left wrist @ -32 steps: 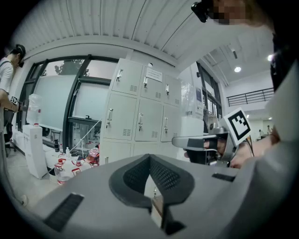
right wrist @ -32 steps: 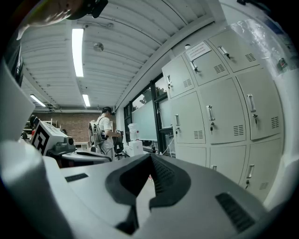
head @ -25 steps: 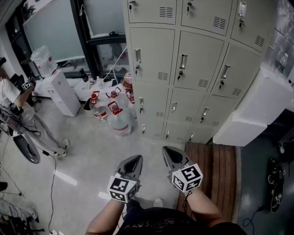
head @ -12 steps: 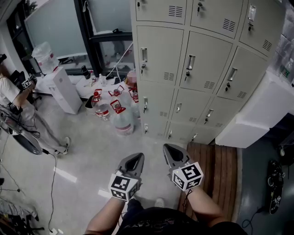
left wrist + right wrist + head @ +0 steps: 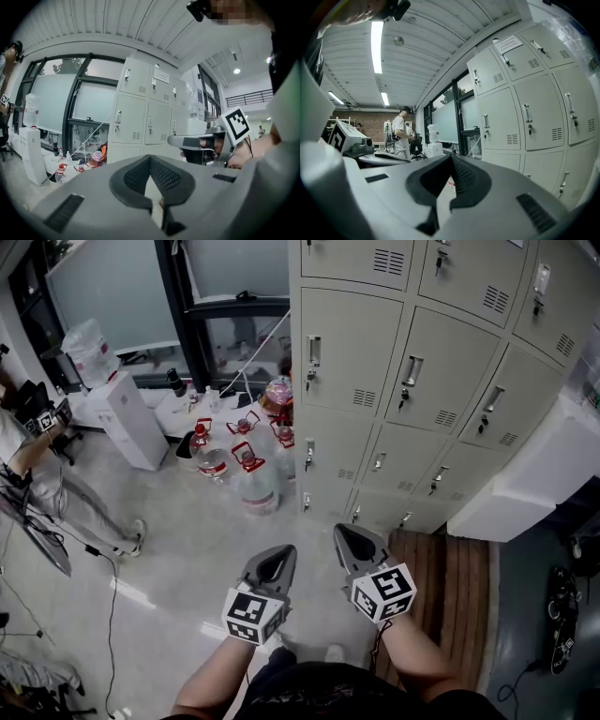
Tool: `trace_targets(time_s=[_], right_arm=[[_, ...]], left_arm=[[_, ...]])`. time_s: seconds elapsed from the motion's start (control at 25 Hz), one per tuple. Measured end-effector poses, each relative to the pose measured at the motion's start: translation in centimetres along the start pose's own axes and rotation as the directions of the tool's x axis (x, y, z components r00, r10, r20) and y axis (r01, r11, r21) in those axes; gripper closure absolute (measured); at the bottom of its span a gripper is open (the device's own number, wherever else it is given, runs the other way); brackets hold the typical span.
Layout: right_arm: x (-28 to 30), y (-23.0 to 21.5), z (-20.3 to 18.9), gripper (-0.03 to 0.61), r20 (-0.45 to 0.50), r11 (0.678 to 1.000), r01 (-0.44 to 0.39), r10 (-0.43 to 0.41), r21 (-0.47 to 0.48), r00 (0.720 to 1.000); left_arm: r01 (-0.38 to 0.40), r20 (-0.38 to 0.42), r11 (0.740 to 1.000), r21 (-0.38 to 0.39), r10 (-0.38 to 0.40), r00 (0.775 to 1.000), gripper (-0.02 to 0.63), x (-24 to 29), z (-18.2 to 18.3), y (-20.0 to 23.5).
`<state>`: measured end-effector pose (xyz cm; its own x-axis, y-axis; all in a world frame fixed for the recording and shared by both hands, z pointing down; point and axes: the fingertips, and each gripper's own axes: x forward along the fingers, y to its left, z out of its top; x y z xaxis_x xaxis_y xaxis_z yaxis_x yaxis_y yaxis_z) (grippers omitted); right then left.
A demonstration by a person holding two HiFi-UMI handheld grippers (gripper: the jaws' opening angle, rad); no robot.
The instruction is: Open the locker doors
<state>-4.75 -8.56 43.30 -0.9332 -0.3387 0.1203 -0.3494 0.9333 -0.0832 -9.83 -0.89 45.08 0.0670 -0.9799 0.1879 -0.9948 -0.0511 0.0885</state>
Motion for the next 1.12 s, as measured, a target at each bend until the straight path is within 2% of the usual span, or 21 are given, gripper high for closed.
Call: trace_targets(time_s=[0.44,0.8,1.12], right_arm=[[7.4,1.0,0.8,0.581,-0.002,0.999,0.047,-0.047,0.0,0.999],[12.9,1.9,1.2,0.581,0.001,0.992,0.126,-0.126,-0.012,0.992],[15.3,1.9,0.8,0.581,0.004,0.985,0.173,-0.173,-0.001,0.985]], left_arm=[[0.046,0.001,0.999,0.002,-0.046,0.999,0.611,1.5,0.9,7.1],[0.111,0.004,0.994,0.007,-0.111,0.994,0.611,2.2,1.5,13.0],[0.128,0.003,0.992,0.018,-0.128,0.992,0.611,2.1,1.4,15.3]])
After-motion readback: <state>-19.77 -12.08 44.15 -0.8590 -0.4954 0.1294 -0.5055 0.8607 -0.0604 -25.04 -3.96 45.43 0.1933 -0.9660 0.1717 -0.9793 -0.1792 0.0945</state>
